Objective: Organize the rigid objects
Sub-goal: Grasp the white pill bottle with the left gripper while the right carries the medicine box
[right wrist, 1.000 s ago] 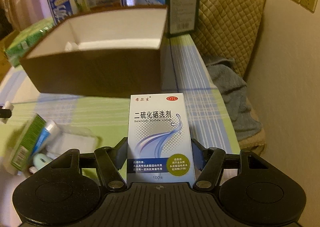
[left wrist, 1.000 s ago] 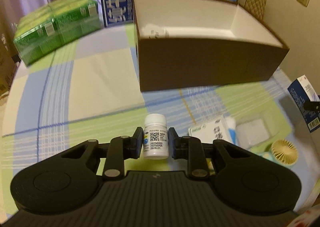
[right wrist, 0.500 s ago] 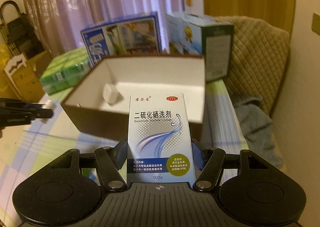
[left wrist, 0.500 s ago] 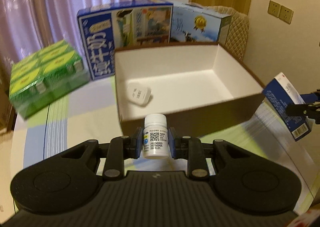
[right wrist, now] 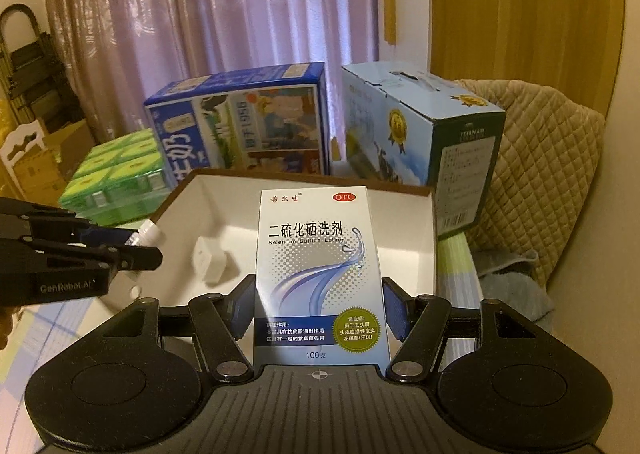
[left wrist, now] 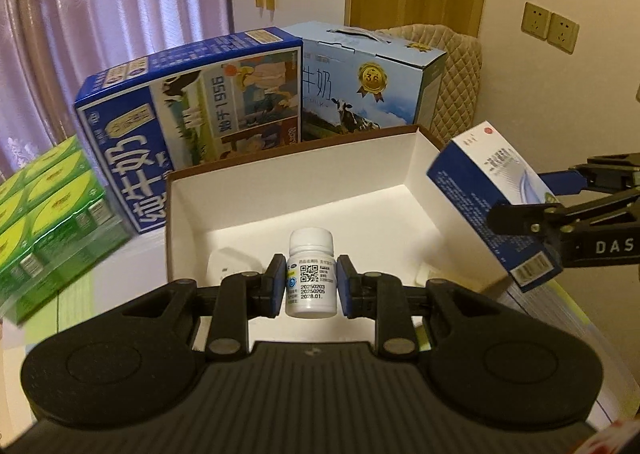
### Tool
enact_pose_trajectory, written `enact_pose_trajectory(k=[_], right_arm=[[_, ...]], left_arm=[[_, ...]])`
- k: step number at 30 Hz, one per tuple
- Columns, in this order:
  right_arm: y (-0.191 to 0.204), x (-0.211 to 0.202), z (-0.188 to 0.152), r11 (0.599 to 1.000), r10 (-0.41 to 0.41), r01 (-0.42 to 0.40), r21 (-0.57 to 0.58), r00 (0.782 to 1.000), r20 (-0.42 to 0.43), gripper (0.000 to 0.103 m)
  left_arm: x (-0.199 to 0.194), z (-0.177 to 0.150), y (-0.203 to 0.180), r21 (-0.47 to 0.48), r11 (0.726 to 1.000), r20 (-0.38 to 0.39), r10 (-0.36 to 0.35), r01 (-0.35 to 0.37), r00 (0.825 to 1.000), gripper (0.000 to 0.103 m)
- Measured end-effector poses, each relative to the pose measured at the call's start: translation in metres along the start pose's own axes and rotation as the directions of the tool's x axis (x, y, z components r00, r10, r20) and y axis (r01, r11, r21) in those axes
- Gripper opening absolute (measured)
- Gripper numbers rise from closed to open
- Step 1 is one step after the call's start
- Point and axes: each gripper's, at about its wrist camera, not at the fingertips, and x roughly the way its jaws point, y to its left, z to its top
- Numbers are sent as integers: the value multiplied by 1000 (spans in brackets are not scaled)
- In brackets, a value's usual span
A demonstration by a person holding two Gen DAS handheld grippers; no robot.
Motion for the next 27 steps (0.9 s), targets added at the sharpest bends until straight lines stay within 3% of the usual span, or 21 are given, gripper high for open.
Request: enact_pose_trajectory(k=[17, 24, 27], right_arm=[[-34, 120, 11, 995, -100, 103, 17, 987, -124, 61], [-41, 146, 12, 992, -122, 126, 30, 985, -125, 61], [-43, 154, 12, 988, -146, 151, 33, 981, -125, 66]], left_arm=[[101, 32, 6, -4, 1000, -117, 26, -27, 993, 22], [128, 33, 8, -11, 999, -146, 32, -34, 989, 22], [137, 34, 10, -15, 999, -144, 35, -38, 989, 22]])
